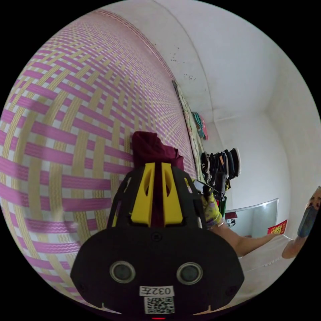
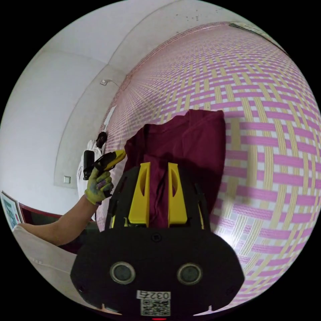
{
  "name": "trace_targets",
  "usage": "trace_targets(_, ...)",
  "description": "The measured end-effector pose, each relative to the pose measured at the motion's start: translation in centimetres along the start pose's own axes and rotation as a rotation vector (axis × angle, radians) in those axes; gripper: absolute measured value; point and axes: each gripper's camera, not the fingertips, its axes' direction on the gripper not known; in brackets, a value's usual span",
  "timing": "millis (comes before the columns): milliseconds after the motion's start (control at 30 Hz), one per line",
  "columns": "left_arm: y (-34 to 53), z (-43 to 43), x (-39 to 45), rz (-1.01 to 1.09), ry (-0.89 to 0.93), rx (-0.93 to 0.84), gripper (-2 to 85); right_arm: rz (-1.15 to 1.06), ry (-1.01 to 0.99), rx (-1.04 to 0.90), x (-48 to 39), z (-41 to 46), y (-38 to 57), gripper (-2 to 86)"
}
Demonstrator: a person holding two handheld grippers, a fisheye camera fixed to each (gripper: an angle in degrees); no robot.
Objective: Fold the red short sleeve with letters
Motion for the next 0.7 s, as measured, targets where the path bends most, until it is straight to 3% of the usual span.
trace_targets(100, -0.4, 0.3, -0.9, -0.015, 0.013, 0.004, -0.5, -0.002, 0.029, -0.069, 0.1, 1.6, -1.8, 7.6)
trace_targets(300, -1.4, 1.1, -1.6, -0.024, 0.023, 0.011, -0.7, -0.003, 0.055, -0.030, 0.5, 1.1, -2.3, 8.7)
trace_targets(400, -1.9, 1.6, -1.6, -0.024, 0.020, 0.007, -0.8, -0.024, -0.049, -0.054, 1.2, 1.7, -2.6, 8.5)
trace_targets(700, -3.4, 2.2, -1.5, -0.024, 0.028, 0.020, -1.1, -0.185, 0.001, 0.037, -3.6, -0.4, -3.1, -0.2)
